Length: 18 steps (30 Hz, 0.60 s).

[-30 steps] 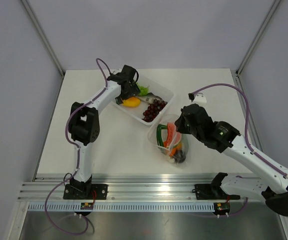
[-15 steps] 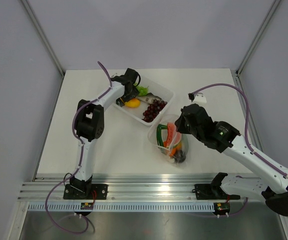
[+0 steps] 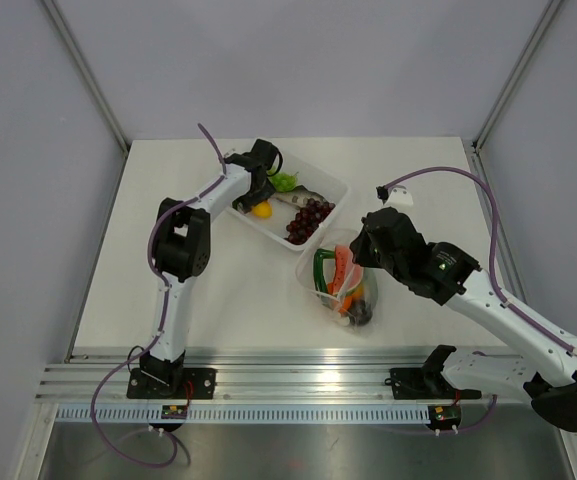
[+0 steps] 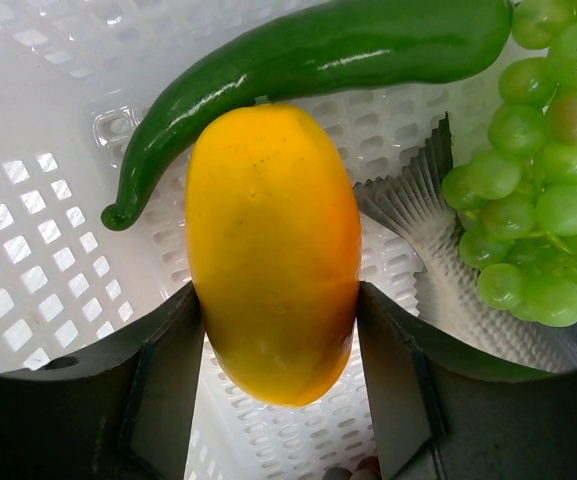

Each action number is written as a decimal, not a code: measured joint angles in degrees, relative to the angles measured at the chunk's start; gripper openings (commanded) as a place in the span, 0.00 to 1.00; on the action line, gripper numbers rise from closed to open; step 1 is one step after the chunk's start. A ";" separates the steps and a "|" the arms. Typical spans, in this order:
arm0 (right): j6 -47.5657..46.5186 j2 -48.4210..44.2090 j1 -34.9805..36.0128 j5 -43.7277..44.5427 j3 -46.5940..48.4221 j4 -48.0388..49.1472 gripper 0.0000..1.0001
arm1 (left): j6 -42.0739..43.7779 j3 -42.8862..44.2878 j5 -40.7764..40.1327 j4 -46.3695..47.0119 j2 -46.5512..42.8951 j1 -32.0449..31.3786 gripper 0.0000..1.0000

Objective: Place the food in the zip-top bag and seal the zipper
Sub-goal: Pick up the fake fruit from the bin, then place the fake fruit in the zipper food storage bag.

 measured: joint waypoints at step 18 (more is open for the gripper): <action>0.00 0.00 0.00 -0.02 -0.17 0.04 0.00 | 15.89 -14.58 8.20 14.43 -27.91 -4.22 0.00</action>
